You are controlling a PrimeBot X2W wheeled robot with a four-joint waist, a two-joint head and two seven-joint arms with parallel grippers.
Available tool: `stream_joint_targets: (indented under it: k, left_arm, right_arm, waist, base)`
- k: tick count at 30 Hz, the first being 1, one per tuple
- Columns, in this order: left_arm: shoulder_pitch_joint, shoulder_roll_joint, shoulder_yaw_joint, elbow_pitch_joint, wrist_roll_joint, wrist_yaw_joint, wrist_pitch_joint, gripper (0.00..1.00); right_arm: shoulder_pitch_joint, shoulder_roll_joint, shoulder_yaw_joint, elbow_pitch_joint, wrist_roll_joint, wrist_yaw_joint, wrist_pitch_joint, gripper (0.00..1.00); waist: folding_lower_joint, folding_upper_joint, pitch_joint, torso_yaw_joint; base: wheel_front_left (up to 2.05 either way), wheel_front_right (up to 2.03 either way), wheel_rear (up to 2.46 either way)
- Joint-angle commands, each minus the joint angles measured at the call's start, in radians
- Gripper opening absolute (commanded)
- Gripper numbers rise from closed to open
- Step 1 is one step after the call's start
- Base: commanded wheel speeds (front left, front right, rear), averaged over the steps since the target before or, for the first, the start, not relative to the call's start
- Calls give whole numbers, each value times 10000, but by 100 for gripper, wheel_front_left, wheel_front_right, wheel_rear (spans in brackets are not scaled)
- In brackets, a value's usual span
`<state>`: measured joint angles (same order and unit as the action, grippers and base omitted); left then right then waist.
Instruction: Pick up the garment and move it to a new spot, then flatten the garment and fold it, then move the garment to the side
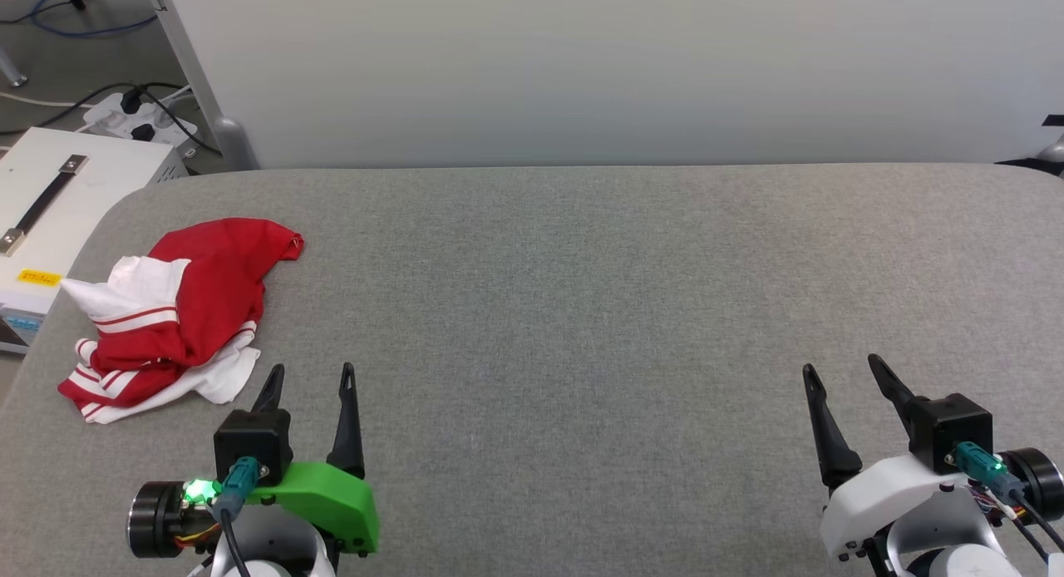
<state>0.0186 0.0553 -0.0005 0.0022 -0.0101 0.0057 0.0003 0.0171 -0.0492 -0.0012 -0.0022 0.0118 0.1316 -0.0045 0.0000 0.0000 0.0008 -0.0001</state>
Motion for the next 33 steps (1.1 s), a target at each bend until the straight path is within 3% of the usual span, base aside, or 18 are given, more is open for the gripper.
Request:
stream_joint_targets:
  k: [1,33]
  left_arm:
    - [-6,-2,-22,-22,-34,76,-88,100]
    - [87,-15,-216,-168,-260,468,-753,100]
  right_arm:
    - [-1,0,-30,-34,40,0,-77,100]
    - [224,-3,-170,-685,511,-3,-732,100]
  waist:
    - [0,0,4,1]
    - [0,0,-24,-2]
  base:
    - [0,0,0]
    - [0,0,0]
